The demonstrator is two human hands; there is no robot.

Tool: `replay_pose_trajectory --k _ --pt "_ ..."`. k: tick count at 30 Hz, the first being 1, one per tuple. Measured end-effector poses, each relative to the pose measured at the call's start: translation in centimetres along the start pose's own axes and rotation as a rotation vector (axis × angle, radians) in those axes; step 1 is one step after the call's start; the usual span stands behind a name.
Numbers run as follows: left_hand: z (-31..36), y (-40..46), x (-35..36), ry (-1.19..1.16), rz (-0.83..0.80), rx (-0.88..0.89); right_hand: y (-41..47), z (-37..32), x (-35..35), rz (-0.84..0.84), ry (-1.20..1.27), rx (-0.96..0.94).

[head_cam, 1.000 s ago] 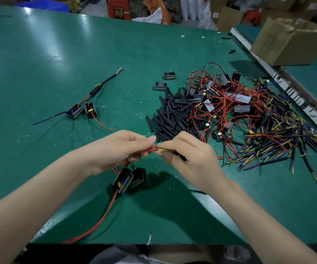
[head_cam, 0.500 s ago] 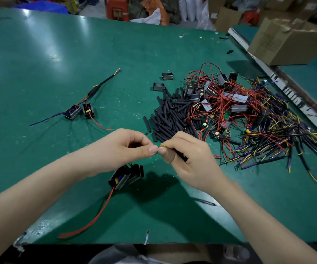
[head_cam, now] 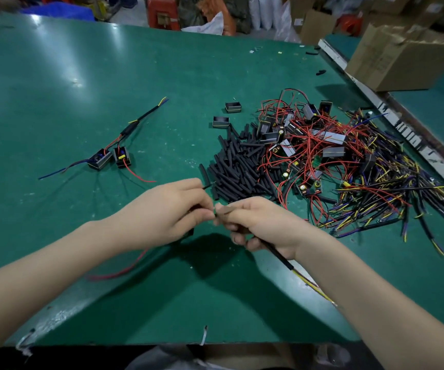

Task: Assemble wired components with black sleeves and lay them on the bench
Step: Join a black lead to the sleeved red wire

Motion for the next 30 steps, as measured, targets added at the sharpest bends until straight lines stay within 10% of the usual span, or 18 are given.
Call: replay_pose_trajectory --k 9,18,23,30 --pt "-2.9 -0.1 1.6 -0.706 -0.165 -0.417 -3.5 -4.8 0.3 0.43 -0.703 -0.997" --pt "-2.7 -1.2 3.1 -1.048 -0.344 -0.528 -5.0 -5.2 1.1 0.555 -1.024 -1.219" --pt "-2.6 -0.7 0.9 -0.672 -0.082 -0.447 -3.9 -5.0 0.6 0.44 -0.689 -0.977" --pt "2.3 -1.0 -2.2 0.357 0.241 0.057 -0.9 -2.0 0.2 0.162 0.05 -0.161"
Point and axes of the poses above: each hand's wrist, its own y-axis towards the middle knuckle, its own x-axis out of the palm, z = x × y, the point moved 7 cm from there along y, towards the middle knuckle, and after that the axes turned 6 degrees about y, right-handed, at the moved point
